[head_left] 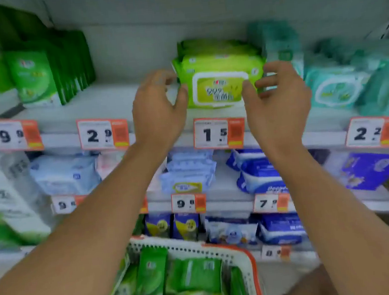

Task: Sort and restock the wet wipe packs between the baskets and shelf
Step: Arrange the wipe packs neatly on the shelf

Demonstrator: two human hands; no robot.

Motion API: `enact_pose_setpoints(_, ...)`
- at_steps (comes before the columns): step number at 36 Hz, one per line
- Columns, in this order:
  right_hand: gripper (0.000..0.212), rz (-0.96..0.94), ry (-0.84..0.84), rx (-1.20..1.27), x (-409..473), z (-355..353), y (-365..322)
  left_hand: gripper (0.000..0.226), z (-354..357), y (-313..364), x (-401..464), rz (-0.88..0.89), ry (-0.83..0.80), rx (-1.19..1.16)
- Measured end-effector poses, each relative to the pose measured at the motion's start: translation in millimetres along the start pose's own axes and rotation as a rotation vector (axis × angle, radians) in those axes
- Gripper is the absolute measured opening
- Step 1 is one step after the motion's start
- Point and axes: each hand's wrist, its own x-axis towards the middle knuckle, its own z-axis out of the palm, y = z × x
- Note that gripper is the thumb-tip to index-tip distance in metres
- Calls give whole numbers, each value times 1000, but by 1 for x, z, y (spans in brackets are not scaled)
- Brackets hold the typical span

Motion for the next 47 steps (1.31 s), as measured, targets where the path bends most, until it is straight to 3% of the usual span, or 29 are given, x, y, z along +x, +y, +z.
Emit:
enact_pose_setpoints(2, 24, -3, -51, 164, -62, 5, 0, 12, -17, 2, -57, 65, -6, -127)
enact_pose_setpoints(4, 19, 74, -312, 131, -137, 22, 22, 10, -21, -20, -133, -79, -210, -100)
enact_pose_setpoints(7, 28, 340, -883, -113, -251, 39, 77, 21, -25, -69, -264, -636, -650, 73)
enact_pose_setpoints(9, 25, 568, -1106, -201, -313, 29, 107, 28, -43, -87, -339, -1010, -866, 149)
enact_pose_setpoints(13, 36, 888, -1087, -239, -378, 8, 129, 34, -69, -93, -414, -1276, -809, 14)
enact_pose_setpoints(17, 78, 973, -1045, -301, -411, 29, 173, 25, -64, -85, -413, -1412, -738, -181)
enact_pose_setpoints(21, 52, 1092, -990, -249, -382, 36, 145, 30, -64, -87, -418, -1444, -803, -250)
enact_pose_setpoints(26, 61, 1231, -1020, -275, -380, 55, 159, 45, -59, -93, -424, -1535, -768, -278)
enact_pose_setpoints(29, 33, 1249, -1072, -310, -370, 47, 149, 43, -50, -97, -424, -1548, -743, -278)
enact_pose_setpoints(31, 14, 1261, -1064, -341, -365, 42, 152, 61, -45, -98, -417, -1572, -715, -223)
enact_pose_setpoints(33, 8, 1274, -994, -328, -363, 36, 158, 80, -41, -100, -413, -1604, -684, -167)
enact_pose_setpoints(36, 11, 1282, -902, -274, -363, 31, 157, 77, -36, -99, -410, -1612, -699, -122)
enact_pose_setpoints(38, 8, 1262, -951, -241, -367, 30, 156, 68, -35, -97, -409, -1597, -741, -108)
enact_pose_setpoints(41, 36, 1304, -1060, -166, -373, 29, 152, 56, -35, -98, -413, -1561, -766, -130)
enact_pose_setpoints(44, 60, 1396, -1052, -40, -373, 27, 148, 65, -37, -97, -415, -1566, -782, -165)
enact_pose_setpoints(46, 68, 1433, -1036, -11, -376, 26, 158, 72, -37, -97, -413, -1596, -779, -182)
enact_pose_setpoints(47, 62, 1467, -1036, 8, -374, 24, 162, 75, -38, -99, -411, -1613, -762, -191)
